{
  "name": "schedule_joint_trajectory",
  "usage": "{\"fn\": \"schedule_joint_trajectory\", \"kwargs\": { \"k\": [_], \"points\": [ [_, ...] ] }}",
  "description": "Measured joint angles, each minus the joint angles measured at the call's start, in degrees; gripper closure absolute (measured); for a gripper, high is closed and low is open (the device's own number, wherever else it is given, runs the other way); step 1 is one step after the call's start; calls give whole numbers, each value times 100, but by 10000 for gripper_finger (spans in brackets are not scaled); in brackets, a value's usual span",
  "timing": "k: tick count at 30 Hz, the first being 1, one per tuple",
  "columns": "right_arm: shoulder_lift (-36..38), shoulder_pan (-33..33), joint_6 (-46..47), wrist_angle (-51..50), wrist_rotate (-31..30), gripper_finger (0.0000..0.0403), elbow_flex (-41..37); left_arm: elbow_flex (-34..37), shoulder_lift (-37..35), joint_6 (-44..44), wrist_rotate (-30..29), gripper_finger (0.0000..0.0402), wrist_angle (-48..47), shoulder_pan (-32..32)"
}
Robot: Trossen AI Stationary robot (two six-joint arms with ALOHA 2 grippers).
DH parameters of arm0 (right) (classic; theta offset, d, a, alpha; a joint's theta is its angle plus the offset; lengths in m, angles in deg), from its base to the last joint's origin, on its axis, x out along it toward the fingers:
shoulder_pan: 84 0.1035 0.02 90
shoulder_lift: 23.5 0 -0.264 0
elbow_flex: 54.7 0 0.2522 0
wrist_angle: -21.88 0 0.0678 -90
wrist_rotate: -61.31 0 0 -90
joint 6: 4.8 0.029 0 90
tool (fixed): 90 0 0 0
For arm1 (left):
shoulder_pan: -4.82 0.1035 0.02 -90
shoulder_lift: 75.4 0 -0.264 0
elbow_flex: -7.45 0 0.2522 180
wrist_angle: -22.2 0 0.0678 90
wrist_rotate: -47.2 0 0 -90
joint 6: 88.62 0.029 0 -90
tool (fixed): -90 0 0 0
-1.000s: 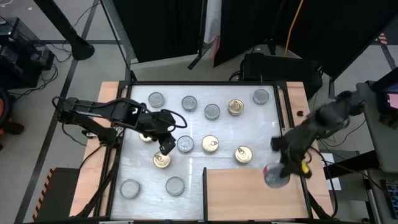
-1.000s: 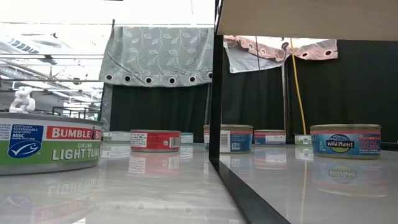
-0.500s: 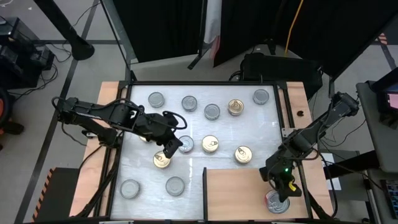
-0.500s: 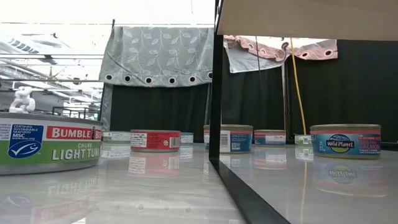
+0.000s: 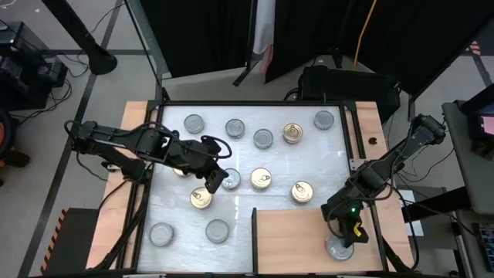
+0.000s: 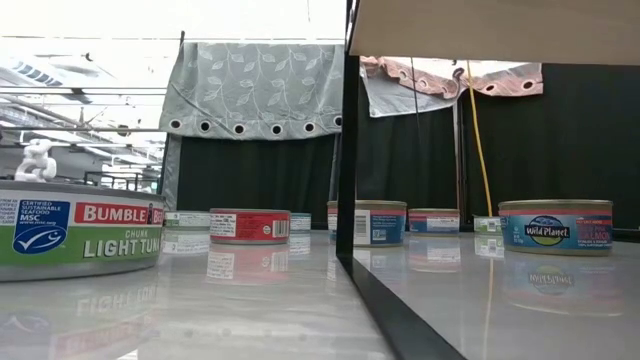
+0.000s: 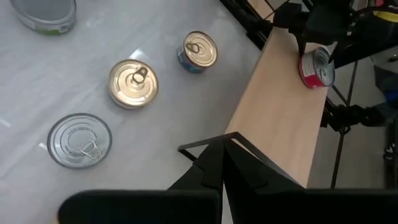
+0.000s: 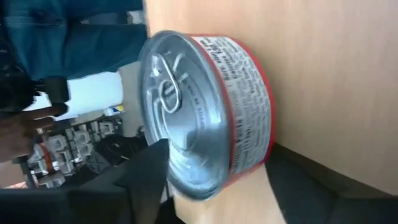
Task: Stack canned seafood by type on shelf
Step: Put the red tuna can on the shelf, then put the green-blue tuna can on the shelf
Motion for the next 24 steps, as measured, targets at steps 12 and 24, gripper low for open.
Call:
{"fn": "schedule_joint_trajectory", "kwargs": {
  "k": [12,24],
  "points": [
    [205,0,-13,-734,-586,56,318,0,0,317,-342,394,-15,11],
    [208,-74,-371,-2719,-2182,50,2172,0,-105,-851,-1170,394,-822,11]
  ]
}}
